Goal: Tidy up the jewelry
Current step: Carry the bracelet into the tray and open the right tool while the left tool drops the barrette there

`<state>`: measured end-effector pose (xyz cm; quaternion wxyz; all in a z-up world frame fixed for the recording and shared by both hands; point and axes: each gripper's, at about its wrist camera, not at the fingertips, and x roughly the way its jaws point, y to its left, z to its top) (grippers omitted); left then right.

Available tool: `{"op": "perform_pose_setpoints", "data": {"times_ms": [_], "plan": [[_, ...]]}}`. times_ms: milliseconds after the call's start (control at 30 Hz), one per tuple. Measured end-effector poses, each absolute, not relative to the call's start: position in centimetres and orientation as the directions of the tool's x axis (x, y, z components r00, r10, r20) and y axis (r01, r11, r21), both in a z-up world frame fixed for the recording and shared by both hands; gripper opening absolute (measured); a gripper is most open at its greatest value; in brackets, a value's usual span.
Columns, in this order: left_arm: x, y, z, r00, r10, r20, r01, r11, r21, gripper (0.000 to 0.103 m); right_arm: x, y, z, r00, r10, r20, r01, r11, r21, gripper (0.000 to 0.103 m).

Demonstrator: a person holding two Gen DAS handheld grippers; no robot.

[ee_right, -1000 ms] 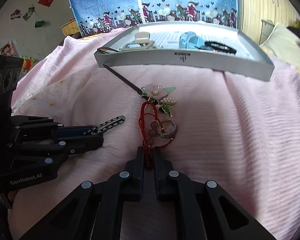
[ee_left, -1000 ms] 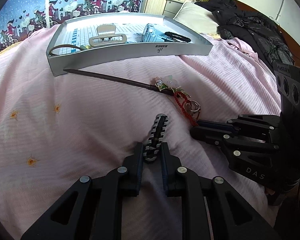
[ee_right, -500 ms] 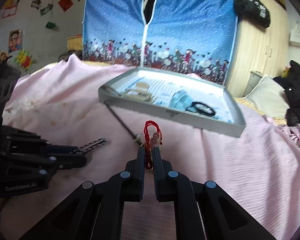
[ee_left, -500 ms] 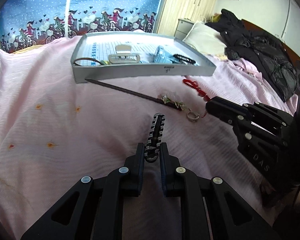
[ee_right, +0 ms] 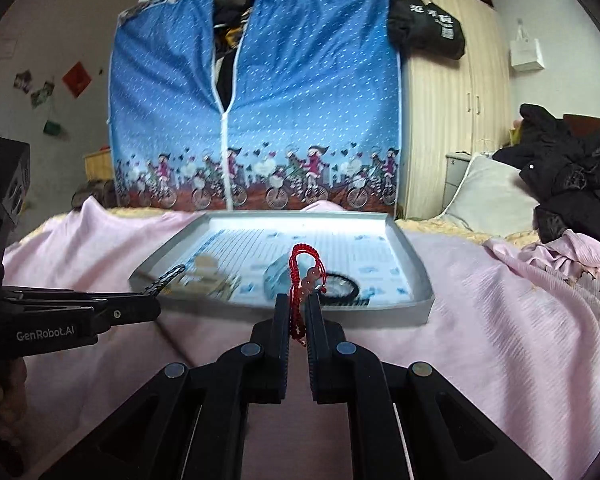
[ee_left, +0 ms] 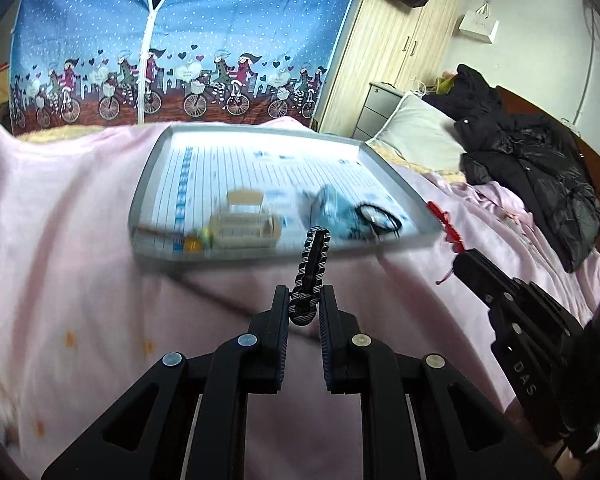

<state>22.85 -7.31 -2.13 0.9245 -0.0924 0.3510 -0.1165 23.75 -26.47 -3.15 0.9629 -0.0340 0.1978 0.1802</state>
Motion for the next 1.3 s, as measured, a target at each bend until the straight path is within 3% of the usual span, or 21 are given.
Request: {"op": "perform_pose_setpoints", "data": {"times_ms": [200, 333, 567, 867, 933, 967, 1067, 1133, 1233, 1300], "plan": [[28.3, -7.3, -1.5, 0.712, -0.286, -0.641, 0.137, 0.952, -0.272, 0.012, 28.7, -28.3, -2.7, 0.878, 0.303, -0.37, -0.292, 0.953, 0.088, 0.008], [31.0, -6.9, -2.4, 0.686, -0.323, -0.652, 0.106, 0.931, -0.35, 0.012, 31.7, -29.2, -2.9, 0.852, 0.341, -0.397, -0.307, 0.94, 0.148, 0.008], [33.6, -7.6, -4.3, 0.663, -0.282, -0.693, 0.071, 0.946, -0.316, 0.012, 34.5, -29.1, -5.0, 0.781, 0.381, -0.495, -0.318, 0.925, 0.209, 0.008], [34.3, -7.5, -5.5, 0.649, -0.31, -0.694, 0.058, 0.931, -0.361, 0.014, 34.8, -29.2, -5.2, 0.758, 0.41, -0.507, -0.336, 0.912, 0.235, 0.01], [34.3, -7.3, -5.3, 0.654, -0.317, -0.687, 0.059, 0.927, -0.371, 0.021, 34.8, -29.5, -5.1, 0.757, 0.418, -0.502, -0.338, 0.908, 0.247, 0.015], [34.1, -7.2, -5.2, 0.659, -0.321, -0.68, 0.06, 0.924, -0.378, 0.03, 34.8, -29.6, -5.0, 0.76, 0.417, -0.499, -0.335, 0.909, 0.25, 0.017], [33.4, -7.0, -4.6, 0.686, -0.314, -0.656, 0.057, 0.922, -0.382, 0.048, 34.6, -29.9, -4.7, 0.773, 0.404, -0.489, -0.321, 0.914, 0.247, 0.035], [32.7, -6.7, -3.9, 0.711, -0.321, -0.626, 0.059, 0.914, -0.402, 0.054, 34.2, -30.0, -4.3, 0.789, 0.382, -0.481, -0.305, 0.924, 0.232, 0.048], [31.5, -5.9, -2.5, 0.748, -0.319, -0.582, 0.047, 0.9, -0.433, 0.068, 33.6, -30.1, -3.6, 0.818, 0.344, -0.461, -0.277, 0.938, 0.208, 0.062], [30.8, -5.5, -1.5, 0.767, -0.305, -0.565, 0.038, 0.9, -0.434, 0.083, 33.1, -30.2, -3.0, 0.834, 0.331, -0.442, -0.269, 0.943, 0.198, 0.069]]}}
